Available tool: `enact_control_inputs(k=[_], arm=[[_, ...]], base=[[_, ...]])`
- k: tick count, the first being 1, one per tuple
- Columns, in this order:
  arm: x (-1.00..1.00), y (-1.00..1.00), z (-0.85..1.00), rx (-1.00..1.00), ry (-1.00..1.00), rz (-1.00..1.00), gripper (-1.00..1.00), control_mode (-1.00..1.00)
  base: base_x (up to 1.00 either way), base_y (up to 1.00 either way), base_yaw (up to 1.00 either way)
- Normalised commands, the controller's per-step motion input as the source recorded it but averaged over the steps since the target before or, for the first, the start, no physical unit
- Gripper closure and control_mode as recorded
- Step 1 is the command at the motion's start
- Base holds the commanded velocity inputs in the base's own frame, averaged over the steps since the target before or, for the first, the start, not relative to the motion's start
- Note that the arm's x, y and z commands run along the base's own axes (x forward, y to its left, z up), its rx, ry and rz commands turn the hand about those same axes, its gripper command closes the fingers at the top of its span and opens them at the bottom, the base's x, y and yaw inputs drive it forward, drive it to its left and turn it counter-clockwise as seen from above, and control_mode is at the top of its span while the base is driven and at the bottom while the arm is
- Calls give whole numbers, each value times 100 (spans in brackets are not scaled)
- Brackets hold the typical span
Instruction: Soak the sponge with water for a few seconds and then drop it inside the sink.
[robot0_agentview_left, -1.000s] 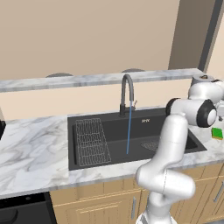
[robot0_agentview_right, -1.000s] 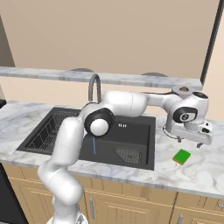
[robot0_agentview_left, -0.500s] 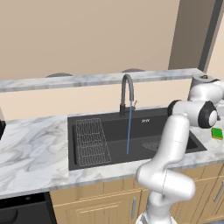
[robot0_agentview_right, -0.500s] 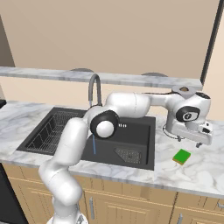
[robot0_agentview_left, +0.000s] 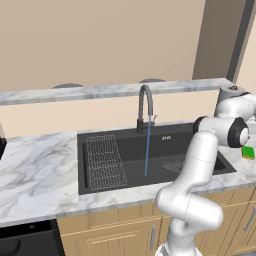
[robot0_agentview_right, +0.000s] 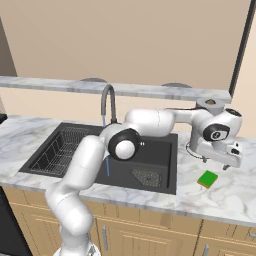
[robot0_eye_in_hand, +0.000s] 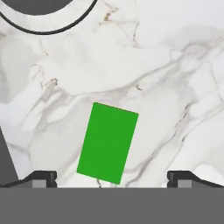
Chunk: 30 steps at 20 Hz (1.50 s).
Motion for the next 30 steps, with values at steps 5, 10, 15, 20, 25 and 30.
enact_control_inputs(k=[5, 10, 15, 20, 25, 30], arm=[[18, 0, -26, 0, 0, -4, -100, -100], [8, 0, -16, 0, 0, -8, -100, -100], [0, 0, -2, 0, 0, -7, -100, -100], [0, 0, -6, 0, 0, -5, -100, -100], [0, 0, -19, 0, 0, -5, -100, -100], [0, 0, -21, 0, 0, -4, -100, -100]], base=[[0, 0, 0], [0, 0, 0], [0, 0, 0], [0, 0, 0], [0, 0, 0], [0, 0, 0]])
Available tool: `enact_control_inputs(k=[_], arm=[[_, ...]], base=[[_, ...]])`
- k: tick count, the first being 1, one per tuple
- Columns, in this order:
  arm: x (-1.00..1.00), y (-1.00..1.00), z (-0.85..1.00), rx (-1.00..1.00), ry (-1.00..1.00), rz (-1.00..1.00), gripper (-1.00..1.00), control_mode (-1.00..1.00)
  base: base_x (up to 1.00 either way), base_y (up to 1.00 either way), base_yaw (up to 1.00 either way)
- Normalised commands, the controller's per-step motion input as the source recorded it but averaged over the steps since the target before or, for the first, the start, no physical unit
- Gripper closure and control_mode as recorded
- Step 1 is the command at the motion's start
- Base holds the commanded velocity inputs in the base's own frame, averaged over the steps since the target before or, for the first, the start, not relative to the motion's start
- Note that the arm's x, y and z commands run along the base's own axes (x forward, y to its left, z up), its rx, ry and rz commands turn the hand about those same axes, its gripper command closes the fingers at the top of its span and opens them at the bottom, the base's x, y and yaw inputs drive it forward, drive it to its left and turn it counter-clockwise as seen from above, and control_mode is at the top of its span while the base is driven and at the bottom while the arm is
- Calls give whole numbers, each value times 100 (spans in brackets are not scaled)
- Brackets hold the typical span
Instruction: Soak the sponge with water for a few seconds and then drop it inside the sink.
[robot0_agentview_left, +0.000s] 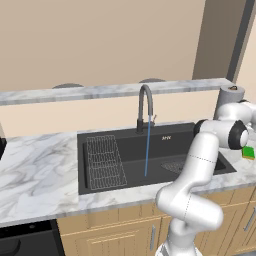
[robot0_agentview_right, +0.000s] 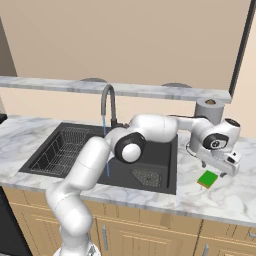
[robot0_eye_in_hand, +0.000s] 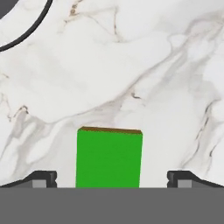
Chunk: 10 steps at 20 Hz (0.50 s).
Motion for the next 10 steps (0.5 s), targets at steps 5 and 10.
enact_control_inputs(k=[5, 10], arm=[[0, 0, -16, 0, 0, -4, -100, -100], [0, 0, -15, 0, 0, -4, -100, -100]], base=[[0, 0, 0], [0, 0, 0]])
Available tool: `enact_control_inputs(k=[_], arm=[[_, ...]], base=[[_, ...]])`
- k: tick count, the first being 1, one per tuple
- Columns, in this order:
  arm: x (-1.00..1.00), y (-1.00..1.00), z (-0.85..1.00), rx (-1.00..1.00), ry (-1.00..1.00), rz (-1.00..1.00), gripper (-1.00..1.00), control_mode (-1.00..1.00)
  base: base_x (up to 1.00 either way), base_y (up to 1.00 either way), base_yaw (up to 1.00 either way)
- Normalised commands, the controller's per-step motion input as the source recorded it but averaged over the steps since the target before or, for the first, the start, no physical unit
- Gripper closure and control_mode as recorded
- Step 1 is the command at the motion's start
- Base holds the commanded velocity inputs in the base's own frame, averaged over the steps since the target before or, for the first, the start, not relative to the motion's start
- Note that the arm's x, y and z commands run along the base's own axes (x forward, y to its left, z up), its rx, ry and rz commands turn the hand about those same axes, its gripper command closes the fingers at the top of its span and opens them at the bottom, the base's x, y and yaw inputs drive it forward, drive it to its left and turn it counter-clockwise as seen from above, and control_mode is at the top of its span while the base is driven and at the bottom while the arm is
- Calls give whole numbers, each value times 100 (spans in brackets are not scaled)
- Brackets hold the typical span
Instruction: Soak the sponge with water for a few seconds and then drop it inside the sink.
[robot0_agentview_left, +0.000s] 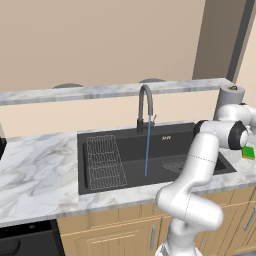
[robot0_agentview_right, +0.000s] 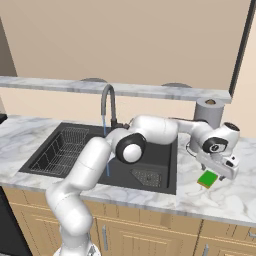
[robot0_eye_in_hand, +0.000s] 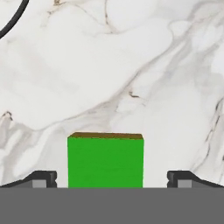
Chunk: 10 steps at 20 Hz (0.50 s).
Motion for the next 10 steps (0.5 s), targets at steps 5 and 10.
enact_control_inputs(k=[5, 10], arm=[[0, 0, -15, 0, 0, -3, -100, -100], [0, 0, -13, 0, 0, -2, -100, -100]], base=[[0, 0, 0], [0, 0, 0]])
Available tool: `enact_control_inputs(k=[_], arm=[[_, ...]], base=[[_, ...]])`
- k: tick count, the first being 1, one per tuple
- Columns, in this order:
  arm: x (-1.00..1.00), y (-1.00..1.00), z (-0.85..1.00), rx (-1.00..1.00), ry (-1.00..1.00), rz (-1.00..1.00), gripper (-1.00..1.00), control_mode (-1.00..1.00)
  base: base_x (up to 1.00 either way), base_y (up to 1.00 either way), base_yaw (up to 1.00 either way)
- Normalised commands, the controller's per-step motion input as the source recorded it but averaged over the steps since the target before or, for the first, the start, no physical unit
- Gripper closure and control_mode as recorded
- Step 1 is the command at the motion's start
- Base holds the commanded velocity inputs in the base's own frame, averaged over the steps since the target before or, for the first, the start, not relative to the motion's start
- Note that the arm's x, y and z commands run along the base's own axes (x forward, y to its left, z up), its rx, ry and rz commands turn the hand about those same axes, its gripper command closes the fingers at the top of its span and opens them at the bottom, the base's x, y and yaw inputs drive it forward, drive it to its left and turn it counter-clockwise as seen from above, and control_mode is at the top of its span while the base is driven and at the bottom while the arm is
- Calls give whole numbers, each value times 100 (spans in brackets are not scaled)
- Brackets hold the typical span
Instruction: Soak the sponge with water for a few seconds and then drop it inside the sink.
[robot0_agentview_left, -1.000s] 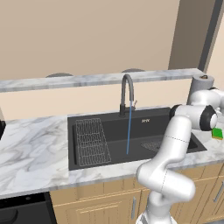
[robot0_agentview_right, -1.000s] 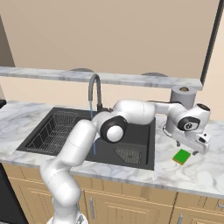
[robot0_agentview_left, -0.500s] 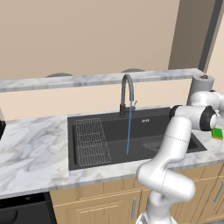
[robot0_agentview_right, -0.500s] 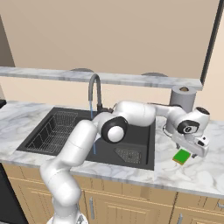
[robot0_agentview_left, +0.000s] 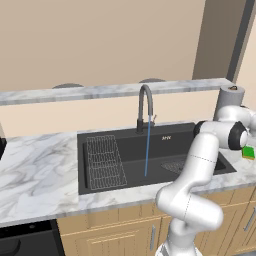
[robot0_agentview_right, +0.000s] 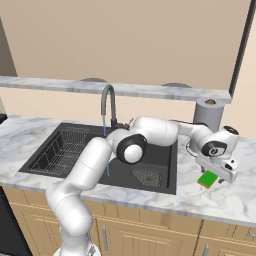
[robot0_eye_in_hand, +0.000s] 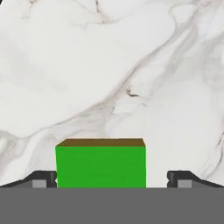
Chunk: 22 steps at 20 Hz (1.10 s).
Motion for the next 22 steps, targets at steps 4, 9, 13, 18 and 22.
enact_control_inputs(k=[4, 9, 13, 18, 22], arm=[[0, 0, -12, 0, 0, -2, -100, -100], [0, 0, -13, 0, 0, -2, -100, -100], [0, 0, -18, 0, 0, -1, -100, -100], [0, 1, -24, 0, 0, -1, -100, -100], [0, 13, -32, 0, 0, 0, -100, -100]], base=[[0, 0, 0], [0, 0, 0], [0, 0, 0], [0, 0, 0], [0, 0, 0]])
